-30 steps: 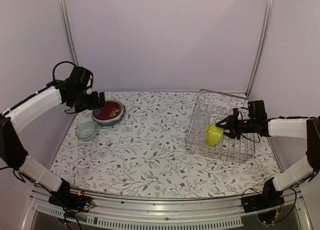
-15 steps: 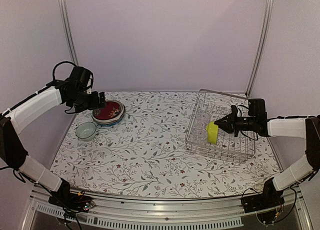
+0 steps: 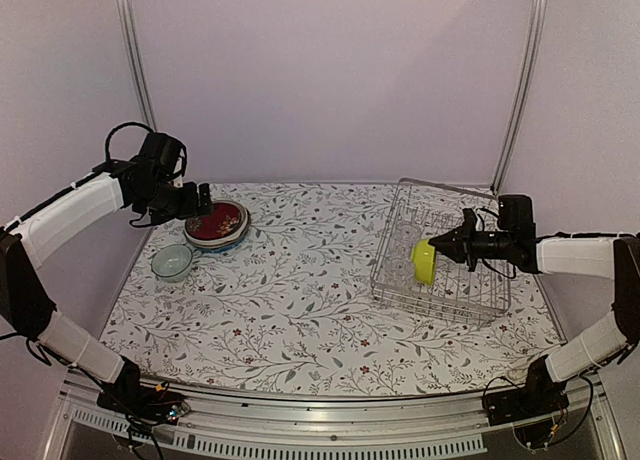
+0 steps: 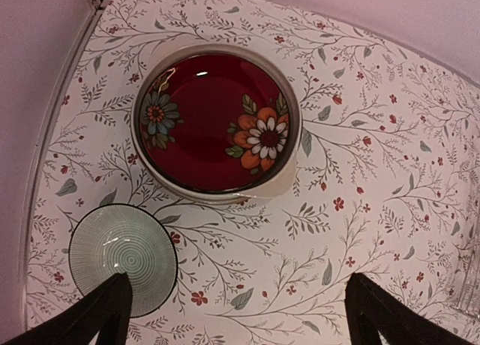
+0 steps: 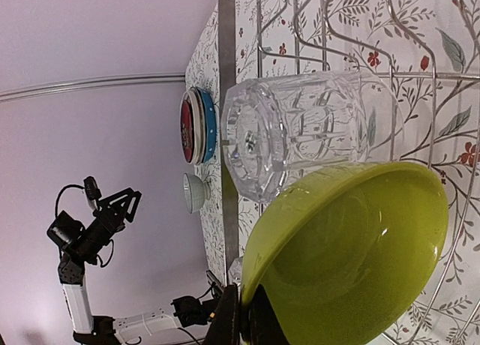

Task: Unload the mixed dishes from the dish rack
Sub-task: Grab the bowl from the dish rack, then pass from the right arm to the left

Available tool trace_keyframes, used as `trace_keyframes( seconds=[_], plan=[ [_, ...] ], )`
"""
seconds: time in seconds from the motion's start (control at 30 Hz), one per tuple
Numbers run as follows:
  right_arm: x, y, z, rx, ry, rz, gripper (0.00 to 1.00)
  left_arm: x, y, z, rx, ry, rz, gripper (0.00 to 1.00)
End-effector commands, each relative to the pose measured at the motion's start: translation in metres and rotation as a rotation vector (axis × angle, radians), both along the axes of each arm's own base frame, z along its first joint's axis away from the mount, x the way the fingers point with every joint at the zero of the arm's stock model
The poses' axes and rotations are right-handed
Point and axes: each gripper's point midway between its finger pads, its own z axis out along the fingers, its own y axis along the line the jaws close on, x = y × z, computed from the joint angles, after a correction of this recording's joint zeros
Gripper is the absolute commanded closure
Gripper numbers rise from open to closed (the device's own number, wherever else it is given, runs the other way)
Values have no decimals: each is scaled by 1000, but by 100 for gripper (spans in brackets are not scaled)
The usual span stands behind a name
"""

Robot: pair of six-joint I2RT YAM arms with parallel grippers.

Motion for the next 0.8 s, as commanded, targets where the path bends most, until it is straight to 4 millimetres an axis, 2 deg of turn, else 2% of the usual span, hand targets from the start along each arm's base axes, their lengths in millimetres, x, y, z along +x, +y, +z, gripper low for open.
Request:
trace_keyframes(
  seconds=[0.0,0.13,0.37,0.53,0.77],
  plan=[
    [4,3,34,22,-82,15,100,2,-7,2,-10,-13,-17,0],
    [2,-3,42,-43,-84,8,100,-1,-7,11,-14,-36,-23,0],
    [-13,-10,85,-245,-178,70,100,-8,-13,42,-52,-132,-64,0],
    [-30,1,107,-500,-299,199,100,-13,-24,62,-100,-181,-124,0],
    [-48,27,145,-698,-514,364,100,-23,-45,78,-172,-181,-242,0]
  ],
)
